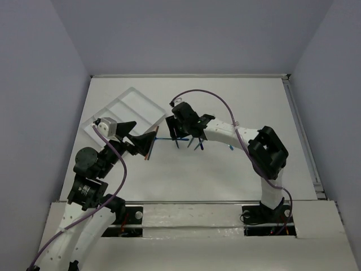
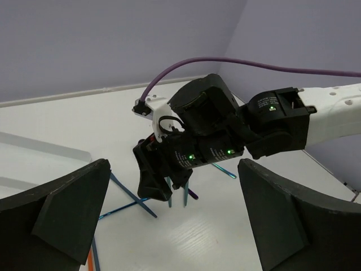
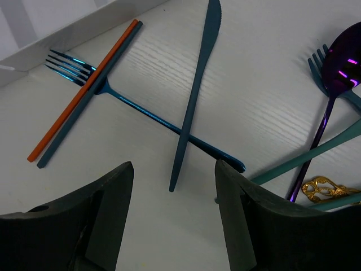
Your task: Sort the eating utensils into containers
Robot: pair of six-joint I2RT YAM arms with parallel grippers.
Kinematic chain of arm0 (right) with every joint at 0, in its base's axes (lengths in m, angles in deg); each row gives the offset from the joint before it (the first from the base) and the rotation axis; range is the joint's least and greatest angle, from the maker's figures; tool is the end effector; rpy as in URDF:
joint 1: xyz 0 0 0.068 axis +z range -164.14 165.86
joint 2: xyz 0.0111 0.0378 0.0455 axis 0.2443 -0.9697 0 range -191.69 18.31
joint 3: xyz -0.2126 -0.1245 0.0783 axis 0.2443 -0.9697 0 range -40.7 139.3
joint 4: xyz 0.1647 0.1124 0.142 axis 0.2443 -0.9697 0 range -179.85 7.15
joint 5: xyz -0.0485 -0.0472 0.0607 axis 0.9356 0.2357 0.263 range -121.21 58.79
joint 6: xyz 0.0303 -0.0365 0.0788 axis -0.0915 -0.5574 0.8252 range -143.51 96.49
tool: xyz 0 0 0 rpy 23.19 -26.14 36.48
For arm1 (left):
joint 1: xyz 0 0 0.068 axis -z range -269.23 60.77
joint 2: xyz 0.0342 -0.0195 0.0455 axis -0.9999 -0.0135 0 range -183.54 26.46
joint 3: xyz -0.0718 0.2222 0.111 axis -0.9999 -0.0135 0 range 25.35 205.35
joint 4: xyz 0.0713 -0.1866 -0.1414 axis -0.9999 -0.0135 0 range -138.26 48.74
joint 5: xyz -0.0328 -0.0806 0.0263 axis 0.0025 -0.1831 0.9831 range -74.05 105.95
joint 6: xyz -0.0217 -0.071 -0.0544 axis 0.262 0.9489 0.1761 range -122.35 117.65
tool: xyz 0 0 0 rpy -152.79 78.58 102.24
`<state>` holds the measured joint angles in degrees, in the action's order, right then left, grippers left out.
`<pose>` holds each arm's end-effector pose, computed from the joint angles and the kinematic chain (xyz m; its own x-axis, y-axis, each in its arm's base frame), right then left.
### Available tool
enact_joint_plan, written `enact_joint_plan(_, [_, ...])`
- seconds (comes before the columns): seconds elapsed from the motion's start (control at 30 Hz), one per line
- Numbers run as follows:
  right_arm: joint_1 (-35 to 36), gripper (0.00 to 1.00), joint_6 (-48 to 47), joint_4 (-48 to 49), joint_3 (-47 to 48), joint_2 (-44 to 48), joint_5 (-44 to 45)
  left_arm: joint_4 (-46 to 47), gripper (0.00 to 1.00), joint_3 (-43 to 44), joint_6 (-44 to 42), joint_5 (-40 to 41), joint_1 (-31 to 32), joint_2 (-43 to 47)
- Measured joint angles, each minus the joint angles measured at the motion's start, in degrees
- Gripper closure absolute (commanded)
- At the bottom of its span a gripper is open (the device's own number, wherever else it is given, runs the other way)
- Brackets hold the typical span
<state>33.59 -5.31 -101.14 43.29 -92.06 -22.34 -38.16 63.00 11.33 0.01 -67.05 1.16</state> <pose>0.3105 0.3227 0.1906 -0.6545 -0.2612 -0.7095 -0.4768 0.8709 0.1192 0.1318 -0.0781 0.3680 0.0959 -0.2846 -0.9538 0.6492 0.7443 -0.1568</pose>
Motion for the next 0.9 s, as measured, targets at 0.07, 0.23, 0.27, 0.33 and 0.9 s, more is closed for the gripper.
enact_joint_plan(0.07, [0.00,0.35,0.00,-0.87,1.38,-1.51,0.68,-0.04,0.01,0.00,0.00,0.17,0.00,0.00])
enact_joint_plan(0.23, [0.00,0.35,-0.02,-2.82,5.68,-5.11,2.16,-0.24,0.01,0.00,0.00,0.76,0.00,0.04])
enact_joint_plan(0.27, [0.00,0.36,-0.04,-3.15,6.62,-5.92,2.58,-0.26,0.01,0.00,0.00,0.81,0.00,0.07])
enact_joint_plan(0.33, [0.00,0.37,-0.04,-4.20,8.70,-7.52,3.28,-0.35,0.01,0.00,0.00,0.96,0.00,0.07])
enact_joint_plan(0.9, [0.00,0.52,0.04,-9.40,18.38,-16.92,6.58,-1.03,0.01,0.00,0.00,2.49,1.05,1.79])
